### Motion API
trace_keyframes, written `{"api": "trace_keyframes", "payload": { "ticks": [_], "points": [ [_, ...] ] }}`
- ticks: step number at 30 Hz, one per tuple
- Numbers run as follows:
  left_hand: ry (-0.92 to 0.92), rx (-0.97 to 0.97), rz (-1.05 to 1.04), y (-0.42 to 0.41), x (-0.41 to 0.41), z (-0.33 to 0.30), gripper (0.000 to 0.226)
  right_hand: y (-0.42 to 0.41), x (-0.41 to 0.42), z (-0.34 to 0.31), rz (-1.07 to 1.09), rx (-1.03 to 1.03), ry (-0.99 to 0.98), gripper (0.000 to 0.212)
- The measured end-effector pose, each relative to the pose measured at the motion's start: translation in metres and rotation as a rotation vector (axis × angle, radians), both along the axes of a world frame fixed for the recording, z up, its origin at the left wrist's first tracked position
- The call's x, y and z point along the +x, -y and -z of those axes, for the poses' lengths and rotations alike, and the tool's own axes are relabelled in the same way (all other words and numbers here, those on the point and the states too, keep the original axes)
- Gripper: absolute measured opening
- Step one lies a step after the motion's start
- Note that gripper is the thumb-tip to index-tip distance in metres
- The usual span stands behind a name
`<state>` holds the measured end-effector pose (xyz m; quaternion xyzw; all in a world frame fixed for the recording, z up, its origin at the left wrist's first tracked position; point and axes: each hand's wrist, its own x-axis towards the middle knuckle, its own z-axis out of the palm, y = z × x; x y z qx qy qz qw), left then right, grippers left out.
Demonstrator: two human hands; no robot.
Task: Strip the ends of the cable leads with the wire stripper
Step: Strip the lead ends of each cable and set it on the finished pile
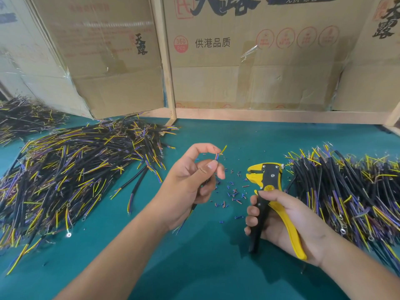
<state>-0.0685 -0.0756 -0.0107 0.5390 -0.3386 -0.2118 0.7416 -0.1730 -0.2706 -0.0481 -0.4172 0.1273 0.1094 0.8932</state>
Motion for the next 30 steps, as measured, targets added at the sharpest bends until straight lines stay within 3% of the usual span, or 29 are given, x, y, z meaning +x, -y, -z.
{"api": "trace_keyframes", "payload": {
  "ticks": [7, 10, 14, 16, 18, 30],
  "points": [
    [0.287, 0.181, -0.126, 0.002, -0.001, 0.004, 0.011, -0.003, -0.006, 0.0, -0.04, -0.079, 0.172, 0.039],
    [0.413, 0.27, -0.156, 0.001, -0.004, 0.004, 0.012, -0.01, -0.01, -0.005, 0.076, -0.13, 0.3, 0.024],
    [0.476, 0.372, -0.062, 0.004, -0.012, 0.008, 0.011, -0.009, -0.013, -0.017, 0.436, -0.678, 0.434, 0.013],
    [0.516, 0.425, -0.03, 0.006, -0.016, 0.009, 0.012, -0.006, -0.016, -0.023, 0.448, -0.932, 0.5, 0.016],
    [0.55, 0.447, -0.01, 0.008, -0.02, 0.009, 0.015, -0.004, -0.019, -0.025, 0.421, -1.049, 0.508, 0.009],
    [0.609, 0.502, 0.04, 0.006, -0.025, 0.004, 0.012, -0.007, -0.021, -0.02, 0.345, -1.231, 0.495, 0.009]
  ]
}}
